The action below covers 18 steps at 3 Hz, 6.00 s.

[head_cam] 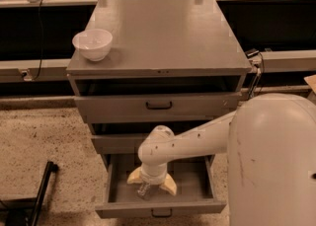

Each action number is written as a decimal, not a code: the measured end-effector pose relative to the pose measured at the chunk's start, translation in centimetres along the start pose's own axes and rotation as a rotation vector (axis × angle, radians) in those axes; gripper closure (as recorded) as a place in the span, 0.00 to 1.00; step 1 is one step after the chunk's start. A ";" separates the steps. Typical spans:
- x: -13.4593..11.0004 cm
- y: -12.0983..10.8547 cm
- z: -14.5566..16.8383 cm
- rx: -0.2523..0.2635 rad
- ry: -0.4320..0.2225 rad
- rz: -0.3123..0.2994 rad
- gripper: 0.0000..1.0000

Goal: Pick water bottle from bottom drawer and place on counter

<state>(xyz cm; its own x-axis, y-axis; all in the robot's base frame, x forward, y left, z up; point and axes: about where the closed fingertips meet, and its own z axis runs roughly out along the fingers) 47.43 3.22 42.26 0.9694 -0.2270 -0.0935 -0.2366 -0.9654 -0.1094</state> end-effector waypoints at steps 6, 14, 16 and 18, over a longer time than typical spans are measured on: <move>5.2 0.9 9.5 0.239 0.191 0.254 0.00; 14.3 -2.9 26.2 0.162 0.225 0.173 0.00; 15.3 -2.2 28.7 0.140 0.187 0.215 0.17; 15.8 -1.2 29.4 0.139 0.158 0.243 0.64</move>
Offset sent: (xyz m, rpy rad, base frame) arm -0.0088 0.0113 -0.0151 -0.1548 0.0366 0.0055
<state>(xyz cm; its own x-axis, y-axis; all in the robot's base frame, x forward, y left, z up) 61.13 4.51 11.84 0.8790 -0.4764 0.0206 -0.4585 -0.8564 -0.2375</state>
